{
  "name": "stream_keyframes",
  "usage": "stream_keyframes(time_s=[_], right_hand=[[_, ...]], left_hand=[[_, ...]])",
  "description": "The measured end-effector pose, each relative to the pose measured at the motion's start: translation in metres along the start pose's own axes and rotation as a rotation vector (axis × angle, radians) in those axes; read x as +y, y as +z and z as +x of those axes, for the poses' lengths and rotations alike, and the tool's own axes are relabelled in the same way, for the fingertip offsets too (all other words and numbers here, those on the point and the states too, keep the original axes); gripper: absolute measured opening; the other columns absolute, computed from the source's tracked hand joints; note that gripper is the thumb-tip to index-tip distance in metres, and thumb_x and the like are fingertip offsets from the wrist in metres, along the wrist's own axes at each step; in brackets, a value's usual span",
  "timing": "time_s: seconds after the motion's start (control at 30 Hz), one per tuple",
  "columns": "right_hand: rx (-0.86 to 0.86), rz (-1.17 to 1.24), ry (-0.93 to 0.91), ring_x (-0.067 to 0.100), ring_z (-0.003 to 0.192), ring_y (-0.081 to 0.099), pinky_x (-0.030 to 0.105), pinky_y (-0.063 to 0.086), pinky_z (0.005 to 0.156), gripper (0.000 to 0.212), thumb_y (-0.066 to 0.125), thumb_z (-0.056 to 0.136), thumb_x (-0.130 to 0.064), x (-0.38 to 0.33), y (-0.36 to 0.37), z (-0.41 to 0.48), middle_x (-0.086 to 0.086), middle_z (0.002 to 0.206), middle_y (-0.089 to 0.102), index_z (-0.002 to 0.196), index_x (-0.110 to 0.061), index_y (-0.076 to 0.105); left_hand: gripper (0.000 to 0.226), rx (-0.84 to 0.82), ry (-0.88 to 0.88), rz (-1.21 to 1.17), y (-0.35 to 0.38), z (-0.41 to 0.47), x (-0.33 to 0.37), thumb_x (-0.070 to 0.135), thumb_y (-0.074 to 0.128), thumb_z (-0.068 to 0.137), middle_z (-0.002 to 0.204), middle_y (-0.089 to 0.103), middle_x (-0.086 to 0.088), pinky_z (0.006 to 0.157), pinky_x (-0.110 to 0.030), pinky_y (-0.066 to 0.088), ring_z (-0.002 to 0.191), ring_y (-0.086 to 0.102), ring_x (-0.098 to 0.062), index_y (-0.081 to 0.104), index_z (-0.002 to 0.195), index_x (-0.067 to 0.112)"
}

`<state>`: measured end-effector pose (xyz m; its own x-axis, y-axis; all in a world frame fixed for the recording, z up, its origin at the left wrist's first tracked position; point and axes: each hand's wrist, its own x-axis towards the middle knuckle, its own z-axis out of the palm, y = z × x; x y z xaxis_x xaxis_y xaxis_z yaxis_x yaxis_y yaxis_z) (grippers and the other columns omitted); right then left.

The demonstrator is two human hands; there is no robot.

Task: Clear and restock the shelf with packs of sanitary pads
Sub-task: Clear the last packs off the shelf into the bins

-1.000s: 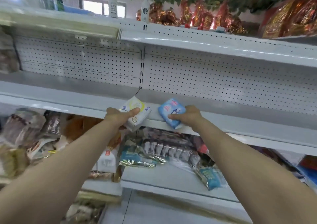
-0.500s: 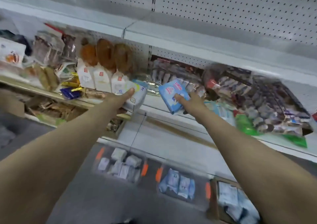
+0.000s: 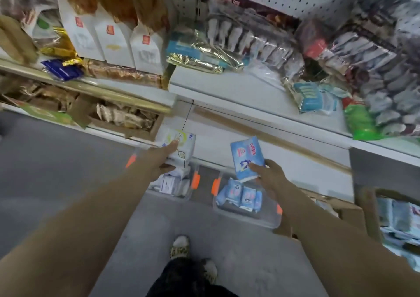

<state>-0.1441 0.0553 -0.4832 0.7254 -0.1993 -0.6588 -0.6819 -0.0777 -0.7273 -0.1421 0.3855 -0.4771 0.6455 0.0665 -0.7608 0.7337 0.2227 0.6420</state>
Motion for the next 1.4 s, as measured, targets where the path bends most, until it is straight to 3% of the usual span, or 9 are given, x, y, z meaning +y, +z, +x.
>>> stream_keyframes(time_s=[0.17, 0.33, 0.47, 0.63, 0.8, 0.97, 1.1, 1.23, 1.4], right_hand=[[0.071, 0.079, 0.101, 0.025, 0.084, 0.068, 0.027, 0.054, 0.064, 0.023, 0.071, 0.093, -0.011, 0.063, 0.013, 0.041, 0.018, 0.106, 0.069, 0.113, -0.002, 0.063], [0.115, 0.175, 0.239, 0.014, 0.084, 0.065, 0.025, 0.051, 0.068, 0.016, 0.071, 0.093, -0.015, 0.129, 0.024, 0.089, 0.006, 0.101, 0.069, 0.107, -0.01, 0.064], [0.138, 0.195, 0.293, 0.011, 0.084, 0.066, 0.023, 0.048, 0.068, 0.02, 0.072, 0.093, -0.016, 0.188, 0.034, 0.154, 0.001, 0.098, 0.071, 0.111, -0.01, 0.066], [0.204, 0.243, 0.376, 0.018, 0.097, 0.07, 0.019, 0.058, 0.059, 0.049, 0.078, 0.087, -0.013, 0.274, 0.039, 0.239, 0.012, 0.124, 0.068, 0.13, 0.0, 0.059], [0.216, 0.249, 0.406, 0.007, 0.082, 0.072, 0.015, 0.056, 0.059, 0.035, 0.075, 0.09, -0.015, 0.34, 0.05, 0.304, 0.0, 0.1, 0.075, 0.121, -0.006, 0.065], [0.241, 0.281, 0.432, 0.002, 0.075, 0.069, 0.013, 0.054, 0.051, 0.012, 0.075, 0.09, -0.021, 0.379, 0.059, 0.341, -0.012, 0.078, 0.073, 0.092, -0.019, 0.063], [0.221, 0.287, 0.421, 0.003, 0.07, 0.072, 0.014, 0.056, 0.058, 0.015, 0.075, 0.09, -0.016, 0.394, 0.067, 0.361, -0.005, 0.092, 0.072, 0.1, -0.014, 0.065], [0.198, 0.312, 0.42, 0.007, 0.083, 0.074, 0.015, 0.056, 0.061, 0.04, 0.077, 0.088, -0.02, 0.403, 0.073, 0.376, 0.002, 0.109, 0.074, 0.125, -0.01, 0.064], [0.234, 0.256, 0.418, 0.009, 0.083, 0.069, 0.011, 0.053, 0.053, 0.039, 0.074, 0.091, -0.023, 0.403, 0.078, 0.384, 0.006, 0.115, 0.07, 0.123, -0.004, 0.063]], left_hand=[[0.025, 0.018, -0.075, -0.031, -0.002, 0.06, -0.04, 0.031, 0.076, 0.087, 0.074, 0.073, -0.004, 0.075, -0.031, 0.061, 0.064, 0.07, -0.014, 0.067, 0.091, 0.008], [0.029, 0.106, -0.131, -0.085, 0.0, 0.123, -0.095, 0.032, 0.082, 0.08, 0.066, 0.062, 0.001, 0.069, -0.032, 0.052, 0.066, 0.059, -0.016, 0.057, 0.076, 0.019], [0.017, 0.188, -0.172, -0.144, -0.004, 0.185, -0.157, 0.024, 0.08, 0.084, 0.097, 0.07, -0.008, 0.077, -0.037, 0.055, 0.086, 0.067, -0.023, 0.065, 0.089, 0.019], [0.015, 0.265, -0.19, -0.181, -0.013, 0.264, -0.235, 0.016, 0.074, 0.089, 0.097, 0.072, -0.005, 0.053, -0.024, 0.057, 0.068, 0.073, -0.011, 0.067, 0.101, 0.012], [0.055, 0.269, -0.156, -0.192, -0.024, 0.337, -0.29, 0.024, 0.083, 0.079, 0.116, 0.071, -0.013, 0.069, -0.031, 0.061, 0.095, 0.073, -0.023, 0.06, 0.124, 0.002], [0.027, 0.258, -0.116, -0.143, -0.02, 0.376, -0.319, 0.019, 0.079, 0.084, 0.102, 0.073, -0.009, 0.077, -0.037, 0.061, 0.088, 0.073, -0.021, 0.063, 0.104, 0.01], [0.062, 0.3, -0.109, -0.088, -0.019, 0.394, -0.332, 0.032, 0.091, 0.069, 0.108, 0.074, -0.011, 0.079, -0.039, 0.061, 0.094, 0.075, -0.024, 0.065, 0.117, 0.004], [0.123, 0.486, -0.096, -0.035, -0.027, 0.424, -0.346, 0.062, 0.097, 0.016, 0.105, 0.072, -0.014, 0.069, -0.045, 0.063, 0.083, 0.075, -0.028, 0.061, 0.117, 0.001], [0.114, 0.526, -0.084, -0.039, -0.015, 0.418, -0.329, 0.051, 0.099, 0.032, 0.11, 0.065, -0.014, 0.072, -0.043, 0.063, 0.089, 0.072, -0.028, 0.05, 0.121, 0.001]])
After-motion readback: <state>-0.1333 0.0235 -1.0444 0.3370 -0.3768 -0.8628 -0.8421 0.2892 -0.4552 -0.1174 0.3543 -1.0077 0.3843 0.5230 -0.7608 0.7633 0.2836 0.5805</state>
